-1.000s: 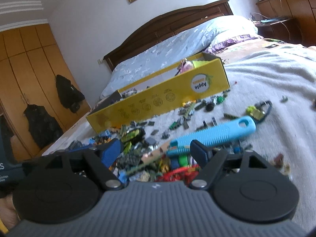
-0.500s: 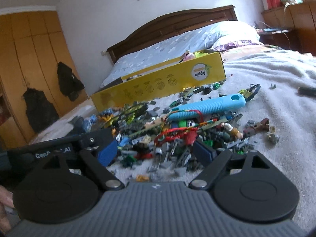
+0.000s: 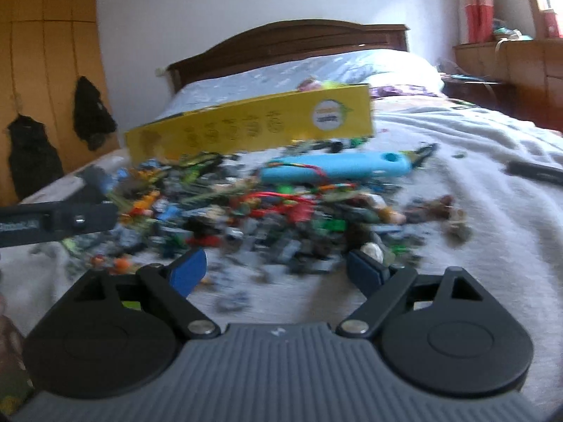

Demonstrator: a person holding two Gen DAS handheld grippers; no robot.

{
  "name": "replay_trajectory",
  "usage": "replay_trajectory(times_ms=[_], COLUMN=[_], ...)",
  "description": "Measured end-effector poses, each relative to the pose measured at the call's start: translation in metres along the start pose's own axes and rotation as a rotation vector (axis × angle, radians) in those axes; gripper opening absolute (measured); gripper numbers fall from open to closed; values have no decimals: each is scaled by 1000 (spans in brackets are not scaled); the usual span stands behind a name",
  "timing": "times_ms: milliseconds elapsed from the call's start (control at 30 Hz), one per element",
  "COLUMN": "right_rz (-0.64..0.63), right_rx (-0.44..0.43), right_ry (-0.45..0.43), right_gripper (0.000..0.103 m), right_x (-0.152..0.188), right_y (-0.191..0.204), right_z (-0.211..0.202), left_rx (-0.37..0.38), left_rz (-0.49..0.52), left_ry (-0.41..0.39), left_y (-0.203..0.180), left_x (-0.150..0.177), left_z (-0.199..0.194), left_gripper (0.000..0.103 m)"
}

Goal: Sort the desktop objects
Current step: 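Move both grippers back over the Lego pile, then grasp Lego pieces with both grippers and carry them into the yellow box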

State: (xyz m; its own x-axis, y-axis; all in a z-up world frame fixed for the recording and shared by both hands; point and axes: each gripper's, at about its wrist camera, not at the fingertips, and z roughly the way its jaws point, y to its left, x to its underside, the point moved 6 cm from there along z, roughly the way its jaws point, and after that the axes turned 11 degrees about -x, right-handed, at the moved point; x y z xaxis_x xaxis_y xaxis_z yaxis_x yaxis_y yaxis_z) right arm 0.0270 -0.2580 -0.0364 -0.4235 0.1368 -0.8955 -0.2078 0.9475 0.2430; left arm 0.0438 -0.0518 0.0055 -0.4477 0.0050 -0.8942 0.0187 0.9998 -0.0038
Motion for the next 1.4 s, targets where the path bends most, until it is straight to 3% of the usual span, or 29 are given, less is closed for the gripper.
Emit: replay_trajectory(times_ms=[400,467,633,700,867,1200,1333,1400], right_rz=[-76,-104,-118,-113,-110,-122,-138,-152], right_rx=[100,105,94,88,79,49,15,-1], right_ry=[-31,-32,-45,-51,-67,-81,-89,-104], right_gripper=[92,92,92,92,92,92,86,74], right_x=[8,11,13,13,15,18,19,18], right_y=[-32,-31,-32,-32,-31,-26,-17,-12], right_z=[-19,-21,-27,-29,-35,-46,-49,-49], left_rx=[85,106,135,164,216,247,235,225], left_rz=[115,144,242,250,277,275,235,217], left_ry=[14,1,-35,-36,-58,-46,-38,-38], left_y=[-40,-47,-66,-71,-83,-90,-81,-75], left_x=[22,26,37,40,46,49,45,43], left_z=[1,-2,-7,-7,-7,0,-1,-1], left_gripper=[89,84,52,46,42,11,10,10])
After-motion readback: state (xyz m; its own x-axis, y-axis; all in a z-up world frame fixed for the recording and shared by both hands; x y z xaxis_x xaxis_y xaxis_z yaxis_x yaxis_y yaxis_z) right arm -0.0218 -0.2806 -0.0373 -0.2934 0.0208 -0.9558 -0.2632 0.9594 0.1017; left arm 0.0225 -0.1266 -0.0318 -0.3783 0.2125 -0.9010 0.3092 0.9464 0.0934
